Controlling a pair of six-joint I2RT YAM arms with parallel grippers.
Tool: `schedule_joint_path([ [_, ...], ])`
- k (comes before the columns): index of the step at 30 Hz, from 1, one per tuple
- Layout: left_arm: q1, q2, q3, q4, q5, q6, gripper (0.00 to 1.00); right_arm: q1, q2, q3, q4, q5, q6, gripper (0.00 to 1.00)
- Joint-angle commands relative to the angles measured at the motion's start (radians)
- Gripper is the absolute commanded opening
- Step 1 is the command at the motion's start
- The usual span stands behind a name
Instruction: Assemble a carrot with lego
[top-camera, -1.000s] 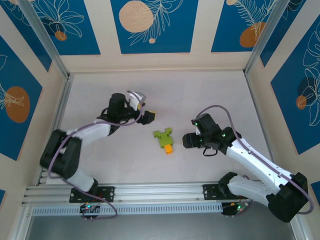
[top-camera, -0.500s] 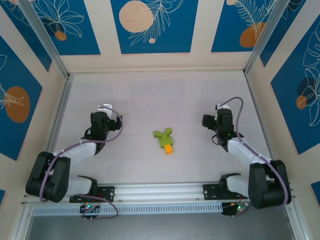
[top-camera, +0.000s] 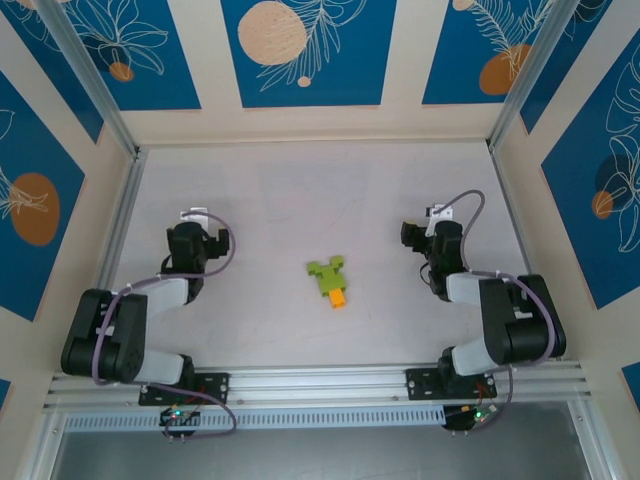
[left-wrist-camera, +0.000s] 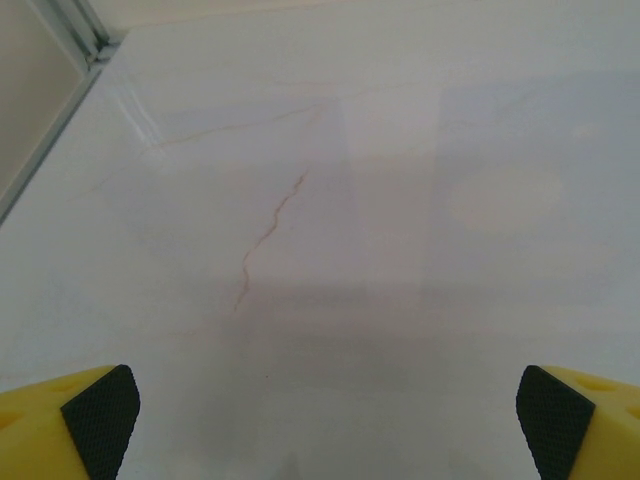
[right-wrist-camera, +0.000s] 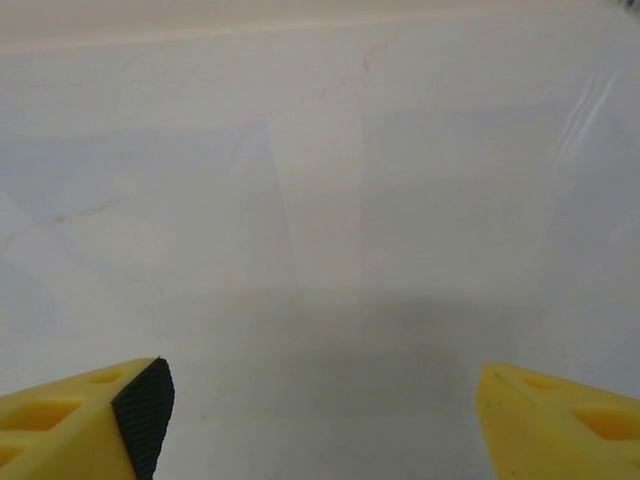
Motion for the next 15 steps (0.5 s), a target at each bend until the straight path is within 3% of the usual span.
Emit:
schedule_joint_path([
  [1,0.033,0.050,0.077,-0.040,0.122,0.007,0.99,-0.032,0.031,0.010,0.101,-0.059,-0.001,0.83],
  [3,0.034,0.072,0.106,-0.072,0.193,0.036,0.99,-0.032,0.030,0.003,0.107,-0.059,0.000,0.86],
  [4,0.034,0.073,0.107,-0.076,0.209,0.041,0.99,-0.035,0.042,-0.001,0.122,-0.066,0.001,0.97],
  [5,0.034,0.068,0.099,-0.069,0.202,0.038,0.99,-0.045,0.058,-0.014,0.166,-0.086,0.004,0.99],
  [9,0.039,0.068,0.080,-0.014,0.218,0.064,0.99,-0.037,0.049,-0.028,0.178,-0.062,0.003,1.00],
  [10,0.044,0.103,0.039,0.099,0.210,0.054,0.99,-0.036,0.051,-0.028,0.181,-0.059,0.001,1.00],
  [15,0.075,0.096,0.033,0.106,0.276,0.042,0.99,-0.027,0.052,-0.020,0.169,-0.043,-0.003,1.00],
])
